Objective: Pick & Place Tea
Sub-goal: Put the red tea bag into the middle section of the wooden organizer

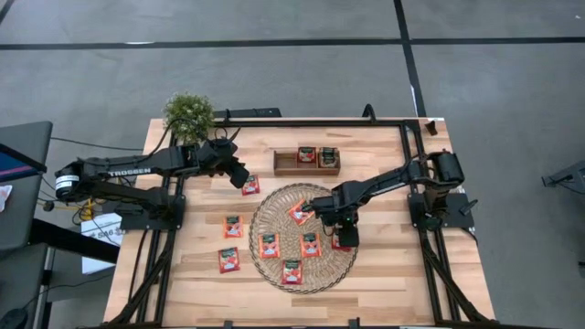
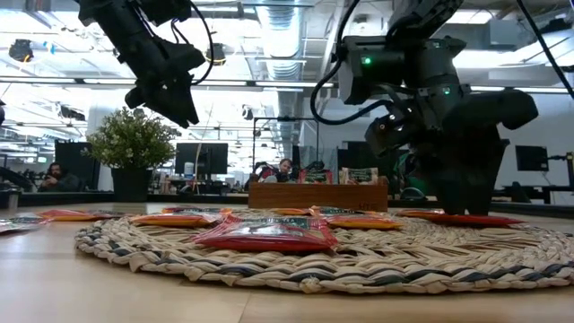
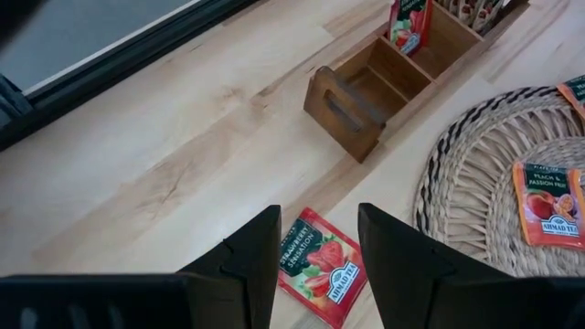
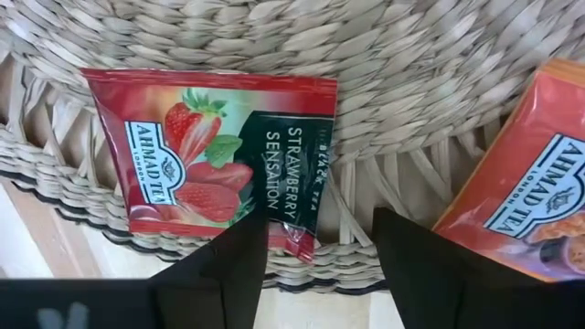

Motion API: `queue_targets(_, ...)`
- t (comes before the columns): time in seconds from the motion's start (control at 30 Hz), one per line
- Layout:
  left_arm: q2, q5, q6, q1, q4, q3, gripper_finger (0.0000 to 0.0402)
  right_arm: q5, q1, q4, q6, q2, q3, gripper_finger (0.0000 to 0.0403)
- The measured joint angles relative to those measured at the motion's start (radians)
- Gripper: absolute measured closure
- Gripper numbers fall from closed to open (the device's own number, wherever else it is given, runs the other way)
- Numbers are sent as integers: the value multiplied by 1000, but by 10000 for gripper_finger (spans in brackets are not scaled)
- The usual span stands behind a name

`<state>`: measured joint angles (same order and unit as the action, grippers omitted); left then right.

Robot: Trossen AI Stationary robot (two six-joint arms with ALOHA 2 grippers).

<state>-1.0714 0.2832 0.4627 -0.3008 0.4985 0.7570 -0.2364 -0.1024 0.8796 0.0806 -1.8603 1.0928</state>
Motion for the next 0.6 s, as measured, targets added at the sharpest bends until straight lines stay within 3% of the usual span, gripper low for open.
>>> queue_targets(0.3,0,0,-23,0,0,0,261,63,0,-22,17,28,-5,238)
queue_targets(0.6,0,0,-27,0,0,0,261,62,0,-22,16,26,-4,321)
